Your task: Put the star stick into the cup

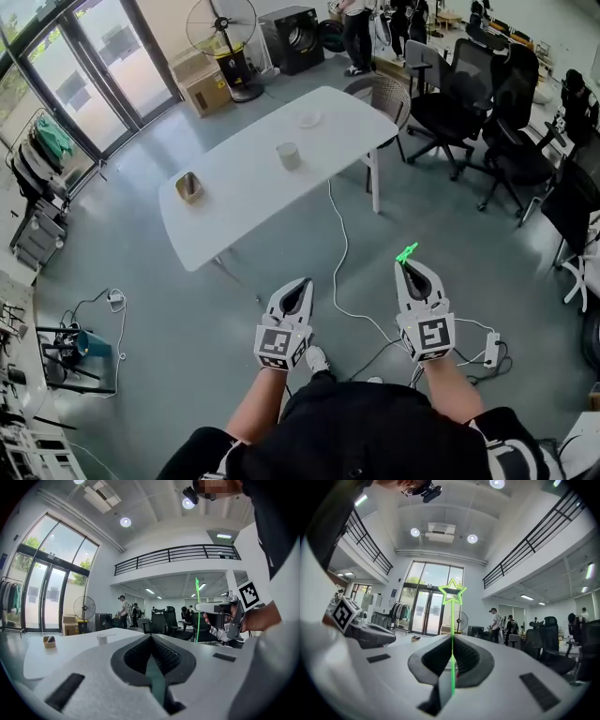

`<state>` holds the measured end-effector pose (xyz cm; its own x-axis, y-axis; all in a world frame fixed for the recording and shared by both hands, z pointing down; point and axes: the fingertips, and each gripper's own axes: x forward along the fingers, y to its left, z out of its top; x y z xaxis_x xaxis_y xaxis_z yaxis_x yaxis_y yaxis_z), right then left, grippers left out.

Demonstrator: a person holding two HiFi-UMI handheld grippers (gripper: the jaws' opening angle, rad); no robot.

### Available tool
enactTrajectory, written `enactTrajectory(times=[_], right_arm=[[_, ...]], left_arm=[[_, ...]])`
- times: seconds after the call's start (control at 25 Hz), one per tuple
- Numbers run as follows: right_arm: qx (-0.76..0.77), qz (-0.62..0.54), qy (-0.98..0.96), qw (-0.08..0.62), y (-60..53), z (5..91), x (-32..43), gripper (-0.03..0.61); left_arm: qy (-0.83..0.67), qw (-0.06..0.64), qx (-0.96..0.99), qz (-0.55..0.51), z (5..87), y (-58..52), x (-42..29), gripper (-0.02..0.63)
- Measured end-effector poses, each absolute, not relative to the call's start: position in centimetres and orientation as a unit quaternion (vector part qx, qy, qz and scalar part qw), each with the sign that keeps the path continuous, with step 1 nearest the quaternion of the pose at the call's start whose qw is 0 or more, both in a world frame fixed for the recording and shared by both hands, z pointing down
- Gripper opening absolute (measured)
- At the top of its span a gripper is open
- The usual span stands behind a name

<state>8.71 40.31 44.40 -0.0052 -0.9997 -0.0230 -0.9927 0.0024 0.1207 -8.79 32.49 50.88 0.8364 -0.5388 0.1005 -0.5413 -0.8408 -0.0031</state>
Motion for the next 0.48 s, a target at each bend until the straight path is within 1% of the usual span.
enactTrajectory(times=[0.16, 0.48], right_arm=[[0.708, -0.046, -0.704, 0.009, 38.5, 43.9, 8.5, 0.012], [0.707, -0.057, -0.705, 0.005, 32.4, 42.7, 4.7, 0.012]], left_arm=[[-0.282, 0.014, 0.958, 0.048, 50.9, 30.8, -9.6, 0.012], [-0.272, 0.011, 0.961, 0.038, 50.2, 25.7, -12.7, 0.012]])
